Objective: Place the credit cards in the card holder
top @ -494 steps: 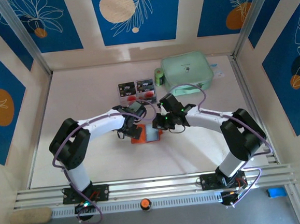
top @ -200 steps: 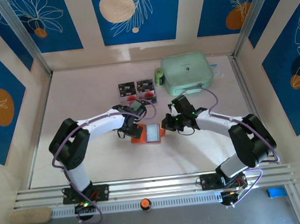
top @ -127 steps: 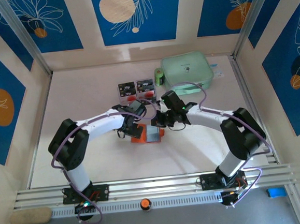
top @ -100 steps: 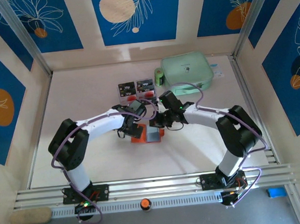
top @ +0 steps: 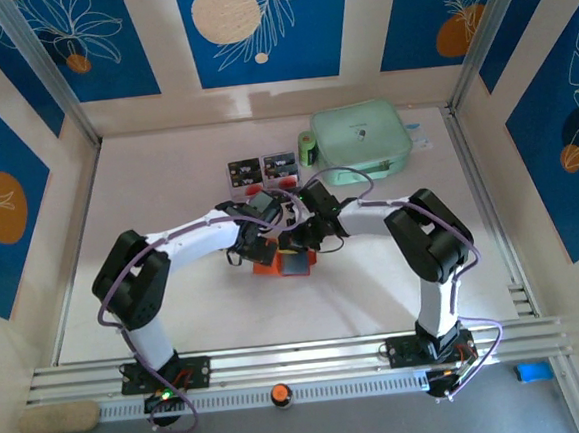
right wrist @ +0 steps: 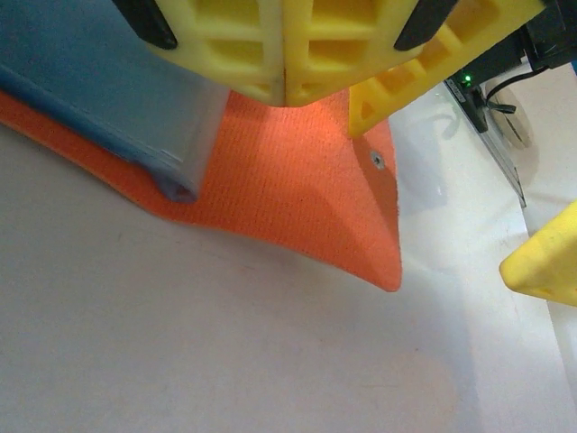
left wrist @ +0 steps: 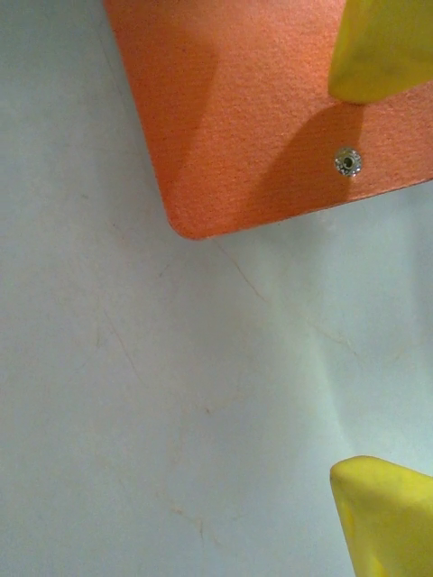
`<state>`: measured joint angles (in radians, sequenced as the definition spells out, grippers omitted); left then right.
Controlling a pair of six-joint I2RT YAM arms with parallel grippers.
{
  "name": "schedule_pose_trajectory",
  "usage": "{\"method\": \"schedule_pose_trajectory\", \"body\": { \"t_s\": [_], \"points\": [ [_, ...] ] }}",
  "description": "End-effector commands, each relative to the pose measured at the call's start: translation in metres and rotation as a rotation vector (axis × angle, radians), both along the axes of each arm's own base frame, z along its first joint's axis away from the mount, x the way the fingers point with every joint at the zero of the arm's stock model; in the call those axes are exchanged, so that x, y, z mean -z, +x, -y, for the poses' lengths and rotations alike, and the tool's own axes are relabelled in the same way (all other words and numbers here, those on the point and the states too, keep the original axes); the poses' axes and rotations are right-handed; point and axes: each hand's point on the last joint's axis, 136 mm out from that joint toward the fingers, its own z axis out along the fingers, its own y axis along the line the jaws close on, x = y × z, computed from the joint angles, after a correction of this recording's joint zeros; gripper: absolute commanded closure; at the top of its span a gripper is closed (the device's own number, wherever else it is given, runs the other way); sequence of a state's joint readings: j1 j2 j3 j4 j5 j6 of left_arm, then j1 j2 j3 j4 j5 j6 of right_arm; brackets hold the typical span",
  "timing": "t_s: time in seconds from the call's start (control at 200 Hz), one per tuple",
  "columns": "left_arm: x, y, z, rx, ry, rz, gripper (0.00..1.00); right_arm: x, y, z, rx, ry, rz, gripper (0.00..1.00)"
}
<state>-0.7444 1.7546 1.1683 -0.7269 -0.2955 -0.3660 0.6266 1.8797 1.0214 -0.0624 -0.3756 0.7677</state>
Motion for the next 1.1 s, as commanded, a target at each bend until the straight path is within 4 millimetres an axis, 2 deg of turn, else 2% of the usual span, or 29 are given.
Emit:
{"method": "schedule_pose_trajectory", "body": {
  "t_s": [0.0, 0.19, 0.375, 0.525, 0.655, 0.83, 1.095],
  "points": [
    [-0.022, 0.007, 0.012, -0.018, -0.075, 0.047, 0.0, 0.0, -0.001, -0.007, -0.007, 0.03, -0.033, 1.0],
    [-0.027, 0.01, 0.025, -0.029, -0.137, 0.047, 0.0, 0.001, -0.002, -0.005, 0.007, 0.033, -0.039, 1.0],
    [-0.007, 0.003, 0.024, -0.043, -0.133, 0.0, 0.0, -0.016, 0.001, 0.007, 0.032, 0.026, 0.006, 1.0],
    [0.006, -0.004, 0.019, -0.056, -0.123, -0.02, 0.0, -0.021, 0.003, 0.029, 0.07, -0.026, 0.029, 1.0],
    [0.014, -0.009, 0.015, -0.064, -0.116, -0.031, 0.0, -0.018, 0.001, 0.044, 0.081, -0.079, 0.036, 1.0],
    [0.02, -0.012, 0.013, -0.07, -0.116, -0.041, 0.0, -0.008, -0.003, 0.055, 0.076, -0.144, 0.043, 1.0],
    [0.018, -0.009, 0.017, -0.063, -0.126, -0.032, 0.0, 0.001, -0.001, 0.058, 0.066, -0.176, 0.056, 1.0]
  ]
}}
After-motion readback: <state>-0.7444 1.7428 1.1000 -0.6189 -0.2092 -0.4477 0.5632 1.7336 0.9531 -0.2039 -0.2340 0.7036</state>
